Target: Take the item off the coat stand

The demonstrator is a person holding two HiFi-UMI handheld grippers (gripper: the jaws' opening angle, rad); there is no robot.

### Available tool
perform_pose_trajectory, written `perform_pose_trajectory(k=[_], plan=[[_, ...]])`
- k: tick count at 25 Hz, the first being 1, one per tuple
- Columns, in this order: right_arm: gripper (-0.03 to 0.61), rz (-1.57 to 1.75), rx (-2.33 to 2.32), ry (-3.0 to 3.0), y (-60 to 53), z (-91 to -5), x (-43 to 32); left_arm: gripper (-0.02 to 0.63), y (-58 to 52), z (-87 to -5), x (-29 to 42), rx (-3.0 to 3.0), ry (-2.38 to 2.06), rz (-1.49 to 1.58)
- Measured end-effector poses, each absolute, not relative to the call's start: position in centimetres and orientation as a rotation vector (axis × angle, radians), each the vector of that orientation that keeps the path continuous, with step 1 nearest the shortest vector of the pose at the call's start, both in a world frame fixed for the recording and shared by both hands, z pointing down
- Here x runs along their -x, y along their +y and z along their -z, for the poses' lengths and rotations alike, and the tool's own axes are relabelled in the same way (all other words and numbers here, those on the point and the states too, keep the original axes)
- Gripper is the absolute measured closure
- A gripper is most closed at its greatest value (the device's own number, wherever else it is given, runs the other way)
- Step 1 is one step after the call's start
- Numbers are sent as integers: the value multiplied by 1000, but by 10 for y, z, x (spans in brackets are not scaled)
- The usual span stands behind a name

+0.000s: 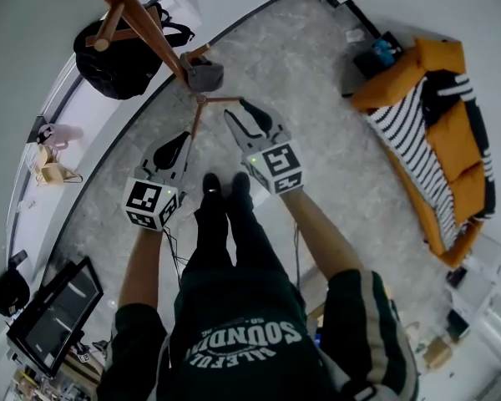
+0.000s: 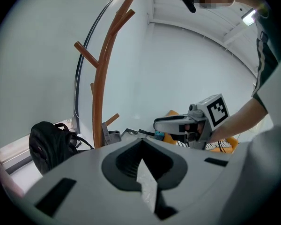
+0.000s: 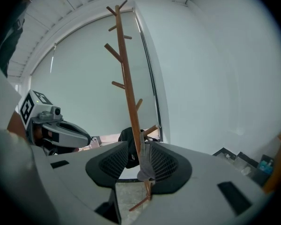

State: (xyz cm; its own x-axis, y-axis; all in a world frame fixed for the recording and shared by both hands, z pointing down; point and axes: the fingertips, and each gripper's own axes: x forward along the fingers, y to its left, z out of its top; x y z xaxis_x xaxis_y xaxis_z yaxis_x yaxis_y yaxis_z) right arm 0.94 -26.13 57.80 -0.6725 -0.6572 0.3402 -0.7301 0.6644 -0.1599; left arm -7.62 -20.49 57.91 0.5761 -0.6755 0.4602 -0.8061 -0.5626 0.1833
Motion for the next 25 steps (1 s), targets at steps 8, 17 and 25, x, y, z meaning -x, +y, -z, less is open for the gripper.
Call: perform_pose_trajectory(k=[8, 17, 25], plan=[[449, -449, -1080, -2596, -289, -617, 1, 614, -202, -599, 89, -2395, -1202, -512], [401, -437, -1019, -2533, -319, -656, 11, 614, -201, -616, 105, -2345, -1218, -529], [361, -396, -927, -2514, -342, -681, 26, 614, -200, -626, 115, -2313, -1232, -528]])
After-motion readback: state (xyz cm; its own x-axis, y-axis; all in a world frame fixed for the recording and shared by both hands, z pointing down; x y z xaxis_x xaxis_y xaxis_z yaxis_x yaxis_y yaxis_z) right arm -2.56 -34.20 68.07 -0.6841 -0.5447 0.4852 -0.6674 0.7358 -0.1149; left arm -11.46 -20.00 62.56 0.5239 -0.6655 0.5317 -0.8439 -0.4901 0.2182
